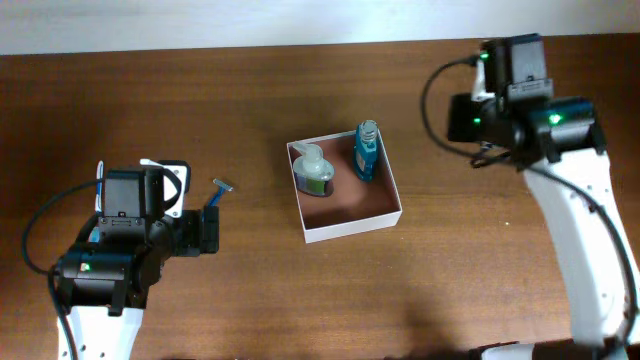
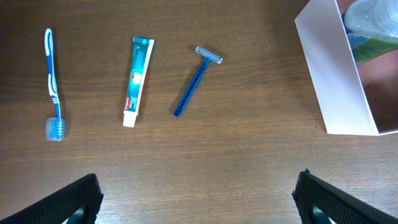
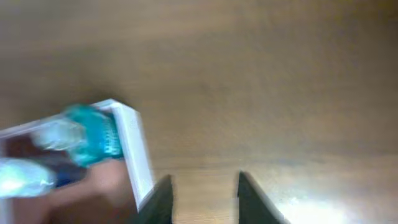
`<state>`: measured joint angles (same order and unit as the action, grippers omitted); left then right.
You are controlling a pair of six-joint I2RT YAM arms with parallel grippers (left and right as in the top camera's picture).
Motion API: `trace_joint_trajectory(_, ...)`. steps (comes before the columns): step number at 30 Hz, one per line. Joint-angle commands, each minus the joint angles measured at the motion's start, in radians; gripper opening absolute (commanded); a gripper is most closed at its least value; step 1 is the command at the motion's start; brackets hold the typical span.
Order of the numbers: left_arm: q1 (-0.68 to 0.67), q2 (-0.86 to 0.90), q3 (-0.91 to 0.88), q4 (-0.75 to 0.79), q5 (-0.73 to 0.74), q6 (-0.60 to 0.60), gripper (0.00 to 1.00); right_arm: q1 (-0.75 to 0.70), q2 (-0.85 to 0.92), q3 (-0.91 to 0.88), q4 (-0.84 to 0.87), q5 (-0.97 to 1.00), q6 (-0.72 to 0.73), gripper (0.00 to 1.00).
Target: Pack container
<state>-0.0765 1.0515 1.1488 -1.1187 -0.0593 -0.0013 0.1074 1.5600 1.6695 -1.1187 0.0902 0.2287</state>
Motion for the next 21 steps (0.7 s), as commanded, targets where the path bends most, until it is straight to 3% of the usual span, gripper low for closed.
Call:
trace_joint_trajectory(1,0.002,0.001,0.017,-0.001,0.011,-0.006,1.0,-0.061,0.075,-0.115,0.0,-0.099,0.012,0.1)
trace_joint_trajectory(3,0.002,0.001,0.017,-0.001,0.011,-0.006,1.0,-0.07,0.089,-0.215,0.049,-0.13,0.01,0.04)
trace_joint_trajectory(10,0.002,0.001,0.017,-0.001,0.011,-0.006,1.0,-0.023,0.102,-0.497,0.239,-0.209,-0.008,0.04)
trace_joint_trajectory(15,0.002,0.001,0.017,-0.001,0.011,-0.006,1.0,0.012,0.103,-0.542,0.282,-0.36,-0.075,0.04)
trace_joint_trajectory(21,0.002,0.001,0.017,-0.001,0.011,-0.006,1.0,0.085,0.103,-0.566,0.282,-0.372,-0.068,0.04)
